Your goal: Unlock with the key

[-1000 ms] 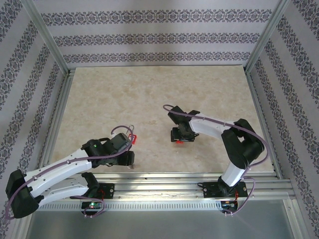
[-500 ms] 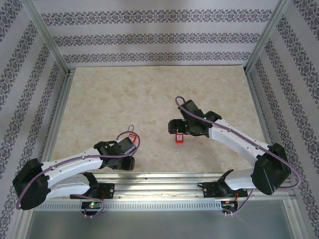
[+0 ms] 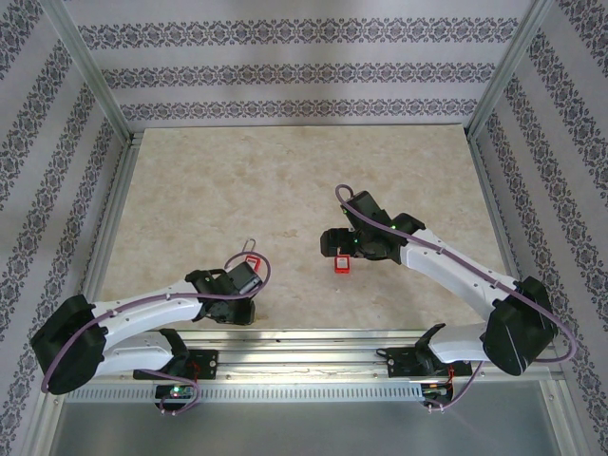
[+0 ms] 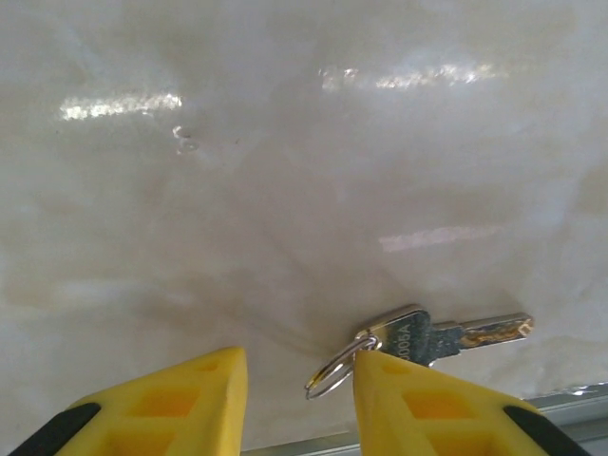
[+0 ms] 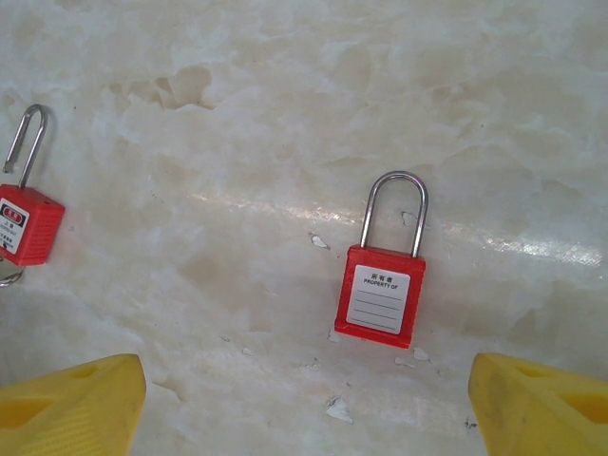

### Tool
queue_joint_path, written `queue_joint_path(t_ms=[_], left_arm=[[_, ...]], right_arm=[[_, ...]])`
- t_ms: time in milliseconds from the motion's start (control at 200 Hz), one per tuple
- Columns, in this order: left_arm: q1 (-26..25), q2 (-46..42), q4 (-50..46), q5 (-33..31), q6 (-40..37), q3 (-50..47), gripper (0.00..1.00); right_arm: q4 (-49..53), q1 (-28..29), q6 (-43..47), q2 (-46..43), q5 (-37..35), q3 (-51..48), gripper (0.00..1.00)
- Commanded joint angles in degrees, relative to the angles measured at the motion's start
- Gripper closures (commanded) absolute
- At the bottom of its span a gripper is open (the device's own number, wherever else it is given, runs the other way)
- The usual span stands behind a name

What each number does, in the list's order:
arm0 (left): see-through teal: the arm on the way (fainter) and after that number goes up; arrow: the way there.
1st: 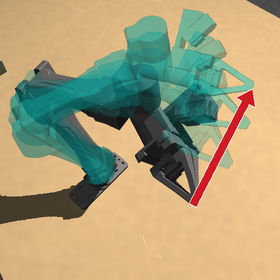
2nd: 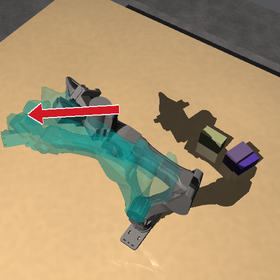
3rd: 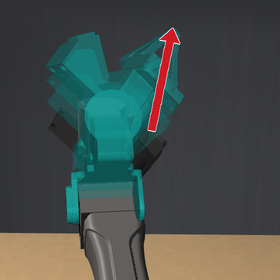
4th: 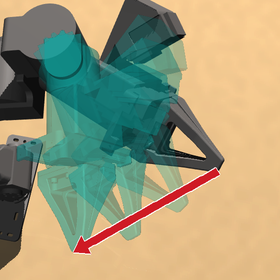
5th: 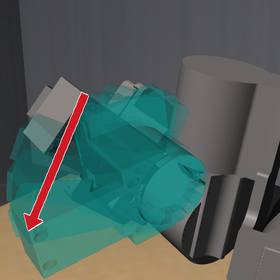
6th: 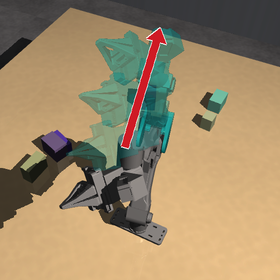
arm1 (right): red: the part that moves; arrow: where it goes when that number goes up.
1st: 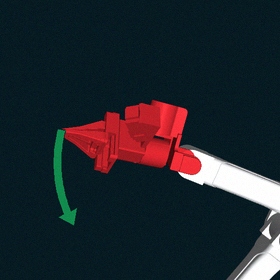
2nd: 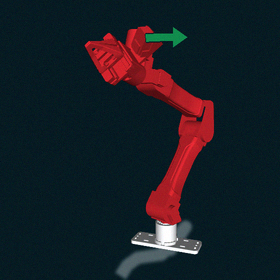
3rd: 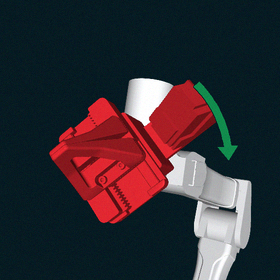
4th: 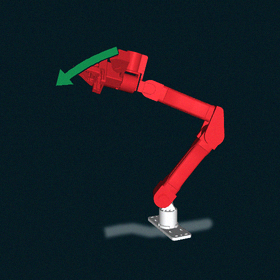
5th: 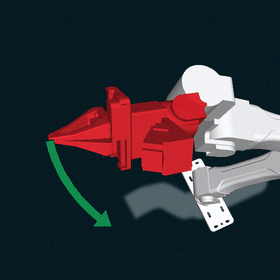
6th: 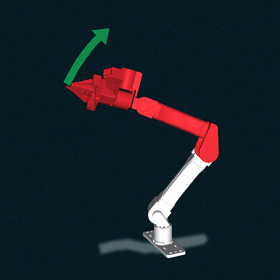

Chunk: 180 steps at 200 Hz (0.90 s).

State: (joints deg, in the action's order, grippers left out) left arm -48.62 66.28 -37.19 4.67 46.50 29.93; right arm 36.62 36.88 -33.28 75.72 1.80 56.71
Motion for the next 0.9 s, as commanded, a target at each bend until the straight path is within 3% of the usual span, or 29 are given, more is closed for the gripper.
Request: queue_joint_path(t_ms=[0,405,540,695,894], left_arm=[[0.81,0.29,2.08,0.83,-0.25,-1.45,0.67],[1.51,4.20,9.22,1.65,-1.50,-0.86,0.81],[1.60,4.13,9.94,2.24,-1.50,0.01,0.90],[1.60,1.37,8.11,1.86,-1.37,1.10,1.00],[1.60,-6.26,8.54,1.16,0.29,0.05,1.00]], right_arm=[[0.38,0.03,0.61,-1.12,-0.13,-1.07,0.12],[-1.08,0.60,0.24,-1.47,0.99,-1.81,0.13],[-1.80,0.95,0.23,-0.79,1.66,-1.99,0.13],[-3.95,2.75,-0.15,-0.08,2.76,-2.40,0.12],[-12.75,5.92,-5.22,1.24,9.32,-5.51,0.12]])
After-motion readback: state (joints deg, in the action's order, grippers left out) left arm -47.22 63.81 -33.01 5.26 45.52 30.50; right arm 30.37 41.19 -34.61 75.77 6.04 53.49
